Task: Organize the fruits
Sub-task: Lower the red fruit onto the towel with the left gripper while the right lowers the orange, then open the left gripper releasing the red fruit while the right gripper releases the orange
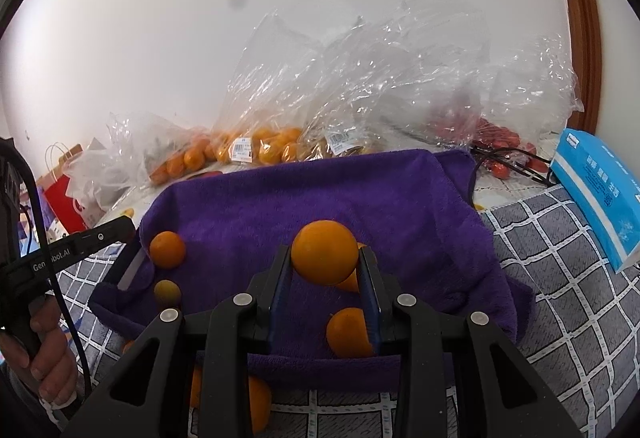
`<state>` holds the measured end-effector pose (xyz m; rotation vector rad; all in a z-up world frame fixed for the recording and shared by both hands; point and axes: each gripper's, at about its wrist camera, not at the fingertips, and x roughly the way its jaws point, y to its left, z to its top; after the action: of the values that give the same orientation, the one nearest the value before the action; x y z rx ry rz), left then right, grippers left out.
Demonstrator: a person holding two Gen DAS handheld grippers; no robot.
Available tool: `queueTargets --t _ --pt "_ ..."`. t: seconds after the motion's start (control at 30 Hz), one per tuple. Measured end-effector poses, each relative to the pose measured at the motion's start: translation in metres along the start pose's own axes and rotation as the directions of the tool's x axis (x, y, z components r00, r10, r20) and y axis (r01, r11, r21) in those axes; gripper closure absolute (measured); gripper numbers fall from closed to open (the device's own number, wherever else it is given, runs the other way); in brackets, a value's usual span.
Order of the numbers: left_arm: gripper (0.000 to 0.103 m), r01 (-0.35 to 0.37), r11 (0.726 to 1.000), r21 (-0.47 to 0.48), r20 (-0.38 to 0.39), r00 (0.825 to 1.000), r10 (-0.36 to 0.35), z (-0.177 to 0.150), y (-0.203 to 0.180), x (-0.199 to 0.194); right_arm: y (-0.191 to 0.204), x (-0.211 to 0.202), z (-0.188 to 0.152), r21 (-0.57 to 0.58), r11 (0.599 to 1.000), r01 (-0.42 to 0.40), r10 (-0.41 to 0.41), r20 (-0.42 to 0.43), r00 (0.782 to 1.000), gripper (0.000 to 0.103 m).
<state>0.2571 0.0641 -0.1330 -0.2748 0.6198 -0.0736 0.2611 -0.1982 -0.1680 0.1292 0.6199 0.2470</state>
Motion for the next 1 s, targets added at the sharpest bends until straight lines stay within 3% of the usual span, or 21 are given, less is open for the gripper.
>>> queueTargets --t 0.37,0.67,1.0 --pt "0.079 0.006 1.0 0.004 -0.015 1.0 -0.006 -0.001 0.0 0.002 0.005 0.007 -0.002 -0.016 1.0 0.002 -0.002 -0.041 0.999 0.07" --pt "0.079 0.092 0.986 -0.141 -0.104 0.989 -0.107 -0.004 0.017 0.013 0.008 0.003 -0.004 -0.042 0.999 0.009 -0.01 -0.032 0.999 0.069" --pt "0.079 0.156 0.986 -0.052 -0.128 0.978 -0.162 -0.013 -0.007 0.017 0.009 -0.003 -0.002 -0.054 0.998 0.029 -0.03 -0.021 0.999 0.069"
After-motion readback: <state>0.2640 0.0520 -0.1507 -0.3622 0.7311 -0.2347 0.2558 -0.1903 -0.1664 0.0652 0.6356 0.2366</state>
